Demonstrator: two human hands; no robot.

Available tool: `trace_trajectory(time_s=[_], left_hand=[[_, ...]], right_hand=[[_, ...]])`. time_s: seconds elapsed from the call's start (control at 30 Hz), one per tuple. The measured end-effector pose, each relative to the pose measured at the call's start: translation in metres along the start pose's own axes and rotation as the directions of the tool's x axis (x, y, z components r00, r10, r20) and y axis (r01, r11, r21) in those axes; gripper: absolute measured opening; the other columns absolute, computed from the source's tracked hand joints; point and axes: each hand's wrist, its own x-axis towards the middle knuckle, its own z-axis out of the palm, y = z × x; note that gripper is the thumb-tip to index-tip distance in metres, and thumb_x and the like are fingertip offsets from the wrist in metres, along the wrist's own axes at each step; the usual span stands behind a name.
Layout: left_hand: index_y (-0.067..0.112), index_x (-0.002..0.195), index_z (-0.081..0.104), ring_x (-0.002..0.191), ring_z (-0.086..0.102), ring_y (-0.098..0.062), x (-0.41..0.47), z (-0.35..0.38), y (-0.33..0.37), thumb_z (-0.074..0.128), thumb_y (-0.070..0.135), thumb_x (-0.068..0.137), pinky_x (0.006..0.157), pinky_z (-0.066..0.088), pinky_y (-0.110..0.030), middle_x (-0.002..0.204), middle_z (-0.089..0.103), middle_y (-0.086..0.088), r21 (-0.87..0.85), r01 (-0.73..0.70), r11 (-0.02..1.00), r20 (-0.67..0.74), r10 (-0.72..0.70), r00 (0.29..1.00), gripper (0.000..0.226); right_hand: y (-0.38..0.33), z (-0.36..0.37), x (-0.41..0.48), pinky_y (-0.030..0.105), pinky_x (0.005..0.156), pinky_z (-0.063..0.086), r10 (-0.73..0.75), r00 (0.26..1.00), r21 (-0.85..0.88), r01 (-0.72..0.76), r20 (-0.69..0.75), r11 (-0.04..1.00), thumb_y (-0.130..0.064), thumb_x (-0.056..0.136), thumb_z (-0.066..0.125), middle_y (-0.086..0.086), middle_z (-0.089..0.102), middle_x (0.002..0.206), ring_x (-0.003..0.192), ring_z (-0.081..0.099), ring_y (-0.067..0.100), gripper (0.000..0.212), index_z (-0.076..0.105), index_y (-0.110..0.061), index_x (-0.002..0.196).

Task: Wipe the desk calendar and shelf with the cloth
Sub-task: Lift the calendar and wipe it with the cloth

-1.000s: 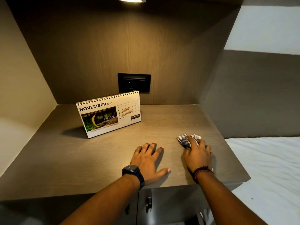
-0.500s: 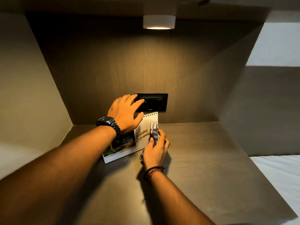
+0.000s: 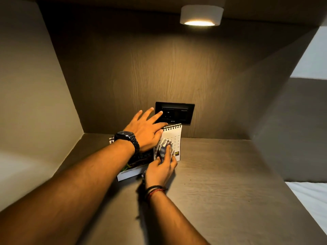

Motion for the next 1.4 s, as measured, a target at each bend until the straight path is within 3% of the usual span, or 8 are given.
trace_trajectory(time_s=[0.13, 0.33, 0.53, 0.73, 0.93, 1.17, 1.3, 1.4], left_hand=[[0.036, 0.143, 0.031, 0.146, -0.001, -0.026, -0.001, 0.002, 0.000, 0.022, 0.046, 0.096, 0.117, 0.005, -0.050, 0.160, 0.006, -0.001, -0.001, 0.010, 1.000, -0.015, -0.010, 1.000, 0.049], [0.032, 0.140, 0.037, 0.142, 0.016, -0.027, -0.002, -0.001, 0.000, 0.029, 0.050, 0.094, 0.115, 0.014, -0.045, 0.157, 0.022, -0.001, -0.031, 0.005, 1.000, -0.042, -0.007, 0.999, 0.050], [0.028, 0.141, 0.036, 0.128, 0.037, -0.025, -0.002, -0.004, 0.001, 0.033, 0.050, 0.094, 0.102, 0.034, -0.042, 0.149, 0.038, -0.001, -0.071, -0.009, 0.997, -0.016, 0.008, 1.000, 0.052], [0.027, 0.142, 0.035, 0.130, 0.035, -0.025, -0.001, -0.003, 0.001, 0.032, 0.048, 0.094, 0.103, 0.033, -0.042, 0.150, 0.037, -0.001, -0.075, -0.014, 0.997, -0.022, 0.013, 1.000, 0.052], [0.027, 0.141, 0.037, 0.128, 0.036, -0.026, -0.001, -0.001, 0.001, 0.035, 0.047, 0.094, 0.102, 0.034, -0.042, 0.150, 0.037, -0.002, -0.063, -0.016, 0.998, -0.049, 0.013, 0.999, 0.051], [0.027, 0.140, 0.038, 0.134, 0.029, -0.027, -0.001, 0.001, 0.000, 0.033, 0.048, 0.093, 0.107, 0.027, -0.042, 0.155, 0.028, -0.003, -0.029, -0.021, 0.999, -0.072, 0.019, 0.997, 0.052], [0.029, 0.141, 0.038, 0.137, 0.024, -0.029, -0.004, 0.000, 0.001, 0.027, 0.050, 0.089, 0.110, 0.022, -0.043, 0.156, 0.025, -0.002, -0.026, -0.011, 1.000, -0.069, 0.009, 0.998, 0.057], [0.031, 0.141, 0.037, 0.138, 0.021, -0.029, -0.003, 0.001, 0.001, 0.031, 0.049, 0.092, 0.111, 0.020, -0.044, 0.157, 0.023, -0.002, -0.032, -0.004, 0.999, -0.073, 0.002, 0.997, 0.053]], right_hand=[[-0.009, 0.001, 0.016, 0.034, 0.104, 0.037, 0.088, 0.995, 0.035, -0.086, -0.052, 0.996, 0.000, 0.088, 0.048, 0.018, 0.037, 0.141, 0.126, 0.046, 0.036, 0.055, 0.040, -0.019, 0.139], [-0.003, 0.001, -0.021, 0.034, 0.107, 0.038, -0.103, 0.987, -0.088, 0.114, 0.121, 0.990, 0.007, 0.082, 0.044, 0.011, 0.033, 0.147, 0.129, 0.045, 0.030, 0.063, 0.040, -0.020, 0.139], [0.002, 0.003, 0.004, 0.044, 0.106, 0.043, 0.048, 0.999, -0.012, -0.047, 0.023, 0.999, 0.005, 0.085, 0.047, 0.015, 0.034, 0.142, 0.128, 0.046, 0.034, 0.062, 0.037, -0.023, 0.139], [0.001, 0.001, -0.030, 0.036, 0.108, 0.037, -0.083, 0.986, -0.122, 0.102, 0.145, 0.987, 0.005, 0.084, 0.043, 0.011, 0.033, 0.147, 0.131, 0.042, 0.030, 0.065, 0.034, -0.022, 0.142], [-0.001, 0.008, -0.003, 0.042, 0.109, 0.039, 0.080, 0.997, 0.007, -0.080, 0.020, 0.997, 0.006, 0.084, 0.045, 0.014, 0.035, 0.144, 0.129, 0.045, 0.033, 0.063, 0.036, -0.022, 0.140], [0.005, 0.004, -0.031, 0.040, 0.111, 0.038, -0.061, 0.981, -0.168, 0.093, 0.182, 0.982, 0.003, 0.083, 0.043, 0.007, 0.033, 0.149, 0.133, 0.041, 0.030, 0.062, 0.037, -0.020, 0.140], [-0.005, 0.002, -0.004, 0.039, 0.103, 0.043, 0.091, 0.996, -0.010, -0.090, 0.011, 0.996, 0.007, 0.084, 0.045, 0.016, 0.041, 0.140, 0.124, 0.049, 0.035, 0.059, 0.043, -0.019, 0.136], [-0.014, 0.004, -0.002, 0.040, 0.098, 0.047, -0.011, 1.000, -0.005, 0.011, -0.009, 1.000, 0.009, 0.082, 0.046, 0.016, 0.041, 0.140, 0.121, 0.051, 0.037, 0.056, 0.046, -0.019, 0.131]])
